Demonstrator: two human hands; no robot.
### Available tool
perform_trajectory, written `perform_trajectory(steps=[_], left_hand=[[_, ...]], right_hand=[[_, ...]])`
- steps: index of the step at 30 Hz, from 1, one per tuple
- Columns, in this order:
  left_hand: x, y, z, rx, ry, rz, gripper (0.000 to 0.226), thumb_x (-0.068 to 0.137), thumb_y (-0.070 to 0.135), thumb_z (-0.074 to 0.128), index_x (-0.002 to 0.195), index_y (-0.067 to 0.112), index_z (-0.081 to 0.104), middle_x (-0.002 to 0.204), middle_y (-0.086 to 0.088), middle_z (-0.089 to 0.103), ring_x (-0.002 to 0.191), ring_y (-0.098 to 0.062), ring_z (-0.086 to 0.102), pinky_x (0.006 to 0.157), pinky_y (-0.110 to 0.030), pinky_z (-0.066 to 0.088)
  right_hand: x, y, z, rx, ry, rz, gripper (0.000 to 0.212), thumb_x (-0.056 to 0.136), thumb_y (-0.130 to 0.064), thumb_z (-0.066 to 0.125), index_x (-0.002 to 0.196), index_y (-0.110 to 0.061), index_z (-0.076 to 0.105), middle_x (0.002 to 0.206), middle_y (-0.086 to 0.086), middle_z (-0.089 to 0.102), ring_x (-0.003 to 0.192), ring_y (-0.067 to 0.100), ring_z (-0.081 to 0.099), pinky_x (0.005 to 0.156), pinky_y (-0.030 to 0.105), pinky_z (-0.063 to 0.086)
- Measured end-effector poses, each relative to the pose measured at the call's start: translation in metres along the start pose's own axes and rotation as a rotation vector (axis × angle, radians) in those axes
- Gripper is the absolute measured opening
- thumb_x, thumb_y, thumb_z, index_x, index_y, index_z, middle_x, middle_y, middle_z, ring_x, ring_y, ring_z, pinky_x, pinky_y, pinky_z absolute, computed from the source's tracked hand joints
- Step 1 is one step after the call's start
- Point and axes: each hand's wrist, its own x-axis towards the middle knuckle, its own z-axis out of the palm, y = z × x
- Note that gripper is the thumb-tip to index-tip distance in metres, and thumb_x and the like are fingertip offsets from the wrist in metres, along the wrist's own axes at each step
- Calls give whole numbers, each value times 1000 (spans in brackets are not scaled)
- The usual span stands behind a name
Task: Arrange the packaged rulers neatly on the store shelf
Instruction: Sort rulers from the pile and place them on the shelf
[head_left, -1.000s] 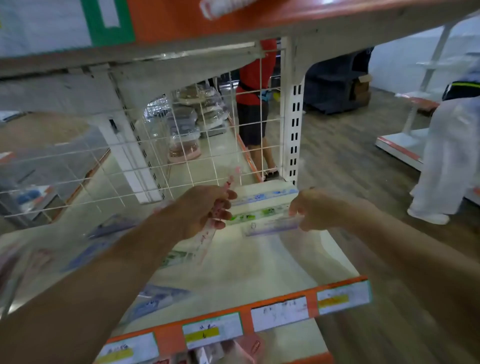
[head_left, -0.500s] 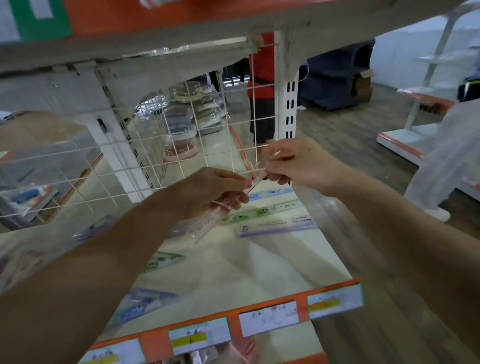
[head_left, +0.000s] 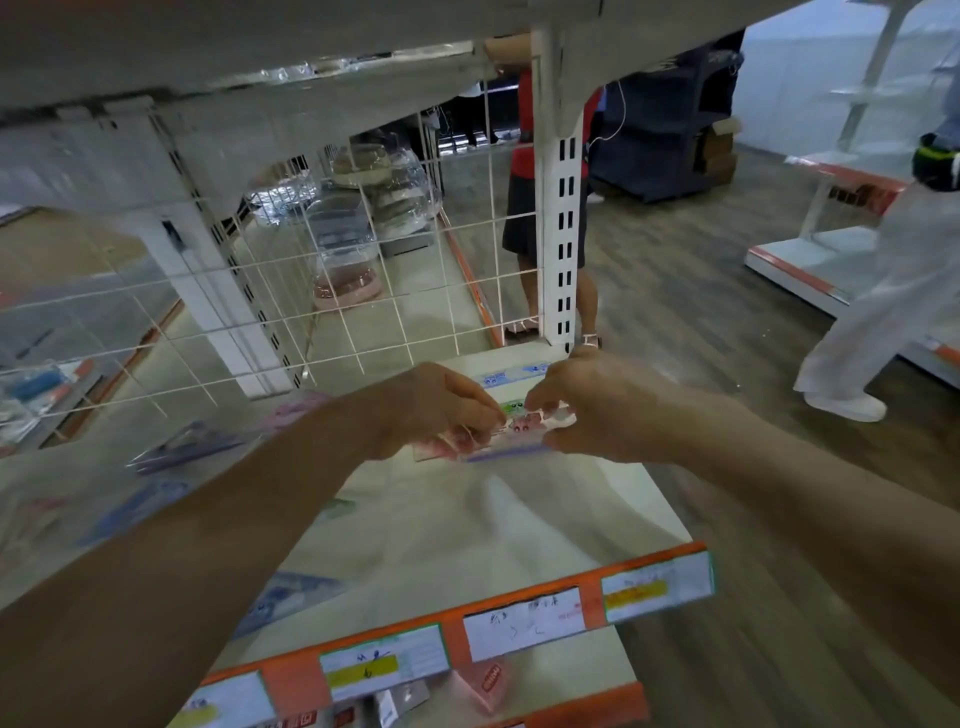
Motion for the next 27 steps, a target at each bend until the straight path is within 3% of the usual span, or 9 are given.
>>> perform_trajectory(steps=[6,11,14,18,24,27], left_hand=[[1,-7,-3,135,124,12,5,84,14,67,88,13,70,74,1,65,65,-11,57,63,-26,50],[-9,-15,-13,171,172,2,6,84,15,67,89,14,69,76,0,64,66,-11,57,61,-25,49],[-19,-19,-19,170,197,6,6,85,15,66,91,14,68,77,0,63,65,-11,56,61,-25,48],[-38,-25,-33,186,255,42,8,86,14,64,94,16,67,79,0,63,63,-10,55,57,-20,46],[-87,-55,-79,201,390,19,11,86,16,63,93,12,70,74,2,63,67,-10,56,61,-20,45],[-120,-82,-109,203,462,-28,15,86,16,63,97,11,71,79,-1,64,69,-11,56,63,-21,44]], right_hand=[[-1,6,14,-50,-209,68,32,85,-26,60,116,-23,65,111,0,62,101,21,60,80,30,52],[3,1,21,-112,-322,46,31,89,-27,56,117,-14,62,109,5,61,92,20,59,73,25,49],[7,-4,19,-122,-276,21,27,88,-33,61,111,-20,63,107,0,62,92,18,59,78,29,53],[21,-34,5,-89,-169,-57,35,89,-29,61,124,-26,58,118,-6,58,105,13,54,91,28,46],[60,-106,1,-51,-94,-217,31,90,-30,57,120,-27,59,111,-5,59,105,15,54,78,23,37],[79,-150,3,-55,-77,-284,21,88,-31,56,106,-27,64,110,-1,61,105,21,57,80,26,40]])
